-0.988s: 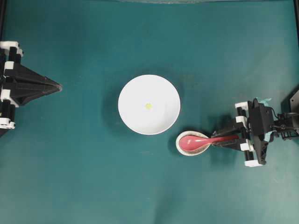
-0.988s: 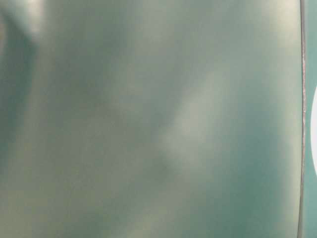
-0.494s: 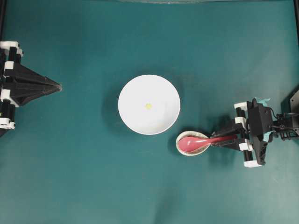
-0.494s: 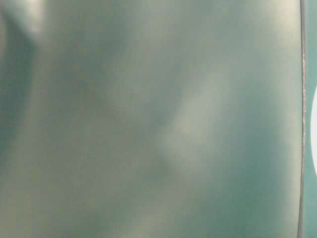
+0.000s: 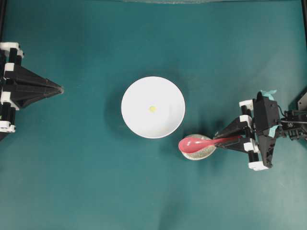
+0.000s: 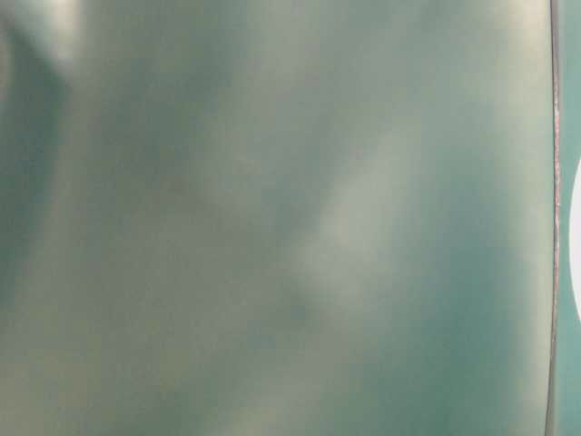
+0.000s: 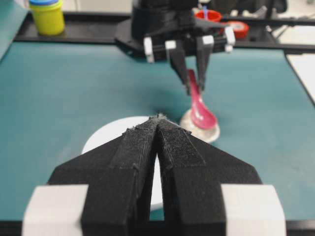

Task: Scoop the yellow hexagonal prism block from the bowl with a spoon using the right arm.
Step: 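Lift the spoon from the rest and carry it over the bowl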

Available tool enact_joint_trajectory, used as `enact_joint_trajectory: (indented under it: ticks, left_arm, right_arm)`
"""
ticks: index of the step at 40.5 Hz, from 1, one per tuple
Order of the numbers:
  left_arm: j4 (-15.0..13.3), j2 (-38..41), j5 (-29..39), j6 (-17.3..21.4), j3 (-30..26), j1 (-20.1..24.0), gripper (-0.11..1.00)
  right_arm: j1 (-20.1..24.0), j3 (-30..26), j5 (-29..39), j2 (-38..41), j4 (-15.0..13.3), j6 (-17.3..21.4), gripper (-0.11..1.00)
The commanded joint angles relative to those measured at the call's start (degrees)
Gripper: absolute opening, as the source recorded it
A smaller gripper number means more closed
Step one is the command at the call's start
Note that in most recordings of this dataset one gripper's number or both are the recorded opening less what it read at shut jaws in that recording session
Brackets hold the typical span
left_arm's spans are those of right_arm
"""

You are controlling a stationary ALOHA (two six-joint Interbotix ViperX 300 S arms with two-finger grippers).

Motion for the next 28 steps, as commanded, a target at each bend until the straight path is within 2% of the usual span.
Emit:
enact_joint_trajectory:
  ticks: [1, 13, 28]
  left_arm:
    - [0.2, 0.4, -0.3, 0.0, -1.2, 0.0, -0.01]
    - [0.2, 0.4, 0.4, 0.2, -1.2, 0.0, -0.01]
    - [0.3, 0.4, 2.4, 1.1, -1.3, 0.0, -0.01]
  right_arm:
    - [-0.8, -2.1, 3.2, -2.9, 0.1, -0.2, 0.23]
    - [-5.4, -7.2, 14.9, -9.0, 0.1, 0.1, 0.23]
    - [-12.1, -17.1, 33.2, -10.4, 0.1, 0.4, 0.23]
